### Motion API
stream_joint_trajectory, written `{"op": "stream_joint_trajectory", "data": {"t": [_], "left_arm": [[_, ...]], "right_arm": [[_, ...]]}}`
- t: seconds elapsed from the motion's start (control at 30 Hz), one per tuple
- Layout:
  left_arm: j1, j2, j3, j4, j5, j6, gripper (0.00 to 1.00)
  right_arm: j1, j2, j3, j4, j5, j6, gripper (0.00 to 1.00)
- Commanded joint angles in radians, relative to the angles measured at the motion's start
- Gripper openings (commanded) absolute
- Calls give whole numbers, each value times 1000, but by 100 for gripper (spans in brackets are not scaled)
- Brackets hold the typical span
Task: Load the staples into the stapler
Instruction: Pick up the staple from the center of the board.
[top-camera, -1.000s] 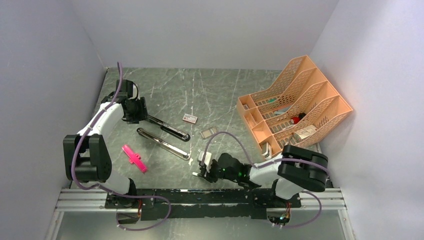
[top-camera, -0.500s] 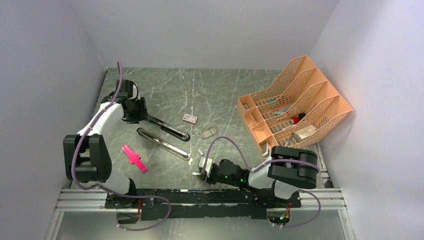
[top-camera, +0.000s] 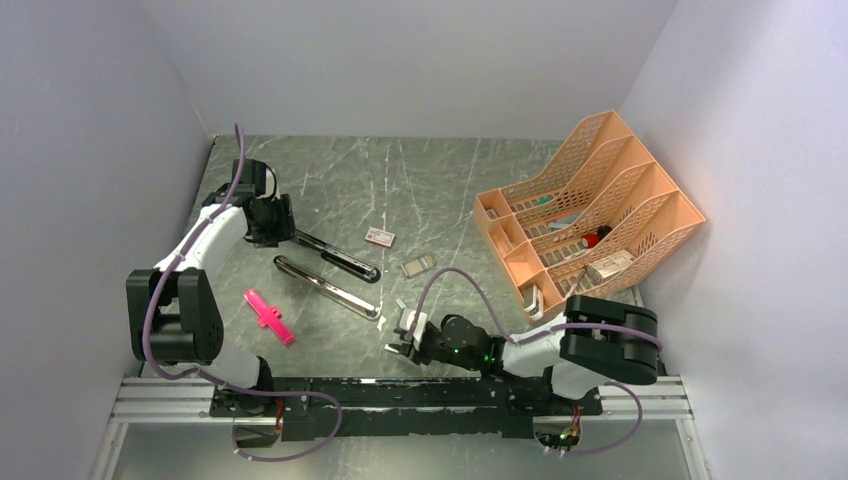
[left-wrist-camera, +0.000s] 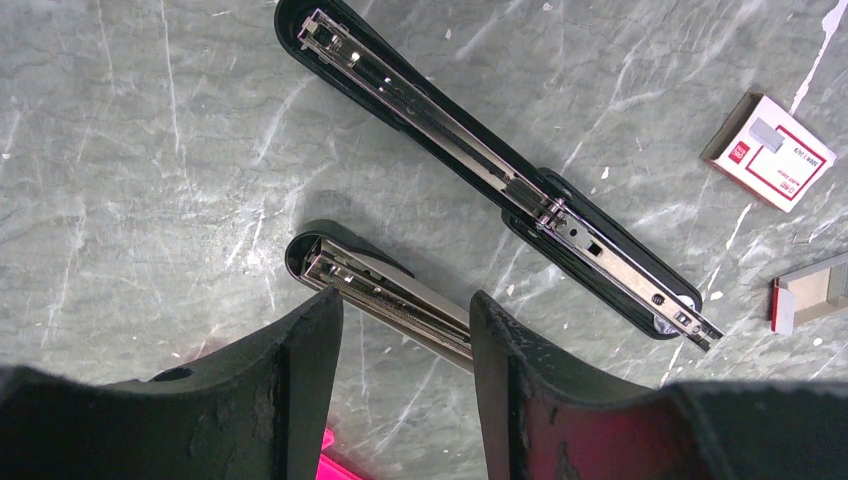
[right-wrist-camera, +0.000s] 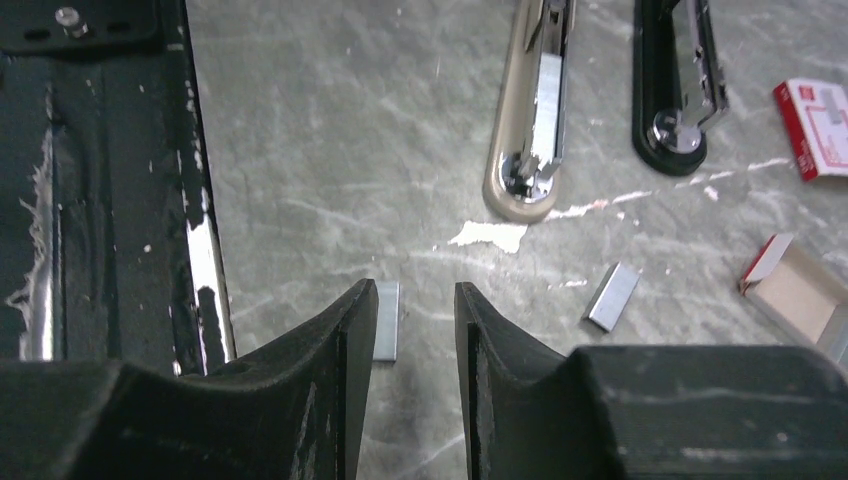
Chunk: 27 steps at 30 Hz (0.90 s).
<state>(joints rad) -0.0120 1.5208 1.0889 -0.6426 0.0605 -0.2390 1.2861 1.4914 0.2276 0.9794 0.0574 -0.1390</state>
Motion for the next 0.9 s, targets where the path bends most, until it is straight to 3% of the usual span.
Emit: {"op": "stream_joint_trajectory", "data": {"t": [0.0, 0.37, 0.87], "left_arm": [[5, -11, -6, 11, 31, 11, 54], [5, -14, -7, 12, 33, 12, 54], [6, -13, -8, 12, 33, 13, 55]], "right_arm": [[5, -27, 43, -58, -11, -17, 38], [5, 109, 10, 18, -54, 27, 39], [5, 168, -29, 40, -53, 39, 35]]}}
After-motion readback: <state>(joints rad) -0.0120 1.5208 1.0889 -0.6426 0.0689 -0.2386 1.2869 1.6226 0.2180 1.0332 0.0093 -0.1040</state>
